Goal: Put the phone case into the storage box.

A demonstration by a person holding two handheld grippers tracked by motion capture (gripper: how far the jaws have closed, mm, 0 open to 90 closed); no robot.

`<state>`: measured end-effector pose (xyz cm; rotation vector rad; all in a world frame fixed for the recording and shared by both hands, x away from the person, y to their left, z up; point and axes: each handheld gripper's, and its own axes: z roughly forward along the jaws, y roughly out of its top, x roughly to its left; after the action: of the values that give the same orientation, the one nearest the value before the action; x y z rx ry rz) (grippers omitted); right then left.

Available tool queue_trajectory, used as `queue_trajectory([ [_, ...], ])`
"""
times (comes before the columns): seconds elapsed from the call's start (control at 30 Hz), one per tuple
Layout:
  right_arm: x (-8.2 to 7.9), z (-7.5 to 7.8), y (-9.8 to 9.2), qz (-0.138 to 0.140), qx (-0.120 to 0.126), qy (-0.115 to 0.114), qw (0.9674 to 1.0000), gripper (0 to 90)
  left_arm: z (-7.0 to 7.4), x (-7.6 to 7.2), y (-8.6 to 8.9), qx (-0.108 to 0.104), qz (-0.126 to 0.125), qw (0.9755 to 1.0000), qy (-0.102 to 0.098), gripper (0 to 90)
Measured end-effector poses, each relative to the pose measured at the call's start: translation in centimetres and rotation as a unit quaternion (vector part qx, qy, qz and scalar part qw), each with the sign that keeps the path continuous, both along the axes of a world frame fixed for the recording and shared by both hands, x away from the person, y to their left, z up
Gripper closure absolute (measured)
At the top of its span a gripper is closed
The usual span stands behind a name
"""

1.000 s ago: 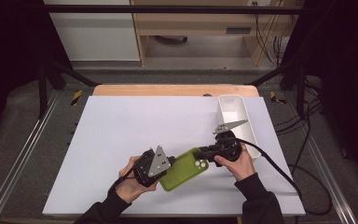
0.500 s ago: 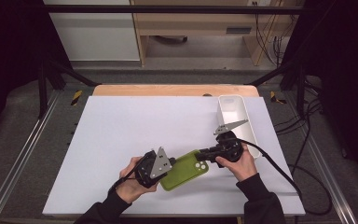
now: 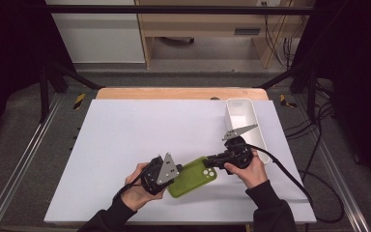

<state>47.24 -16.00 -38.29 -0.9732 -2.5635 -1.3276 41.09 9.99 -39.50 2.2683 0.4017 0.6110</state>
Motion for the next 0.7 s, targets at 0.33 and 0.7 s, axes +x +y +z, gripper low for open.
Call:
queue_trajectory([
  [0.33,-0.2,0.1,0.0,-0.005,-0.003,-0.009,0.9999,79.2,-0.2,0.3,0.0,-0.016,0.004,0.9998,0.013,84.3],
  [0.7,-0.2,0.5,-0.4,-0.024,-0.011,-0.045,0.9986,79.2,0.4,1.2,1.4,-0.091,0.024,0.9949,0.036,57.3],
])
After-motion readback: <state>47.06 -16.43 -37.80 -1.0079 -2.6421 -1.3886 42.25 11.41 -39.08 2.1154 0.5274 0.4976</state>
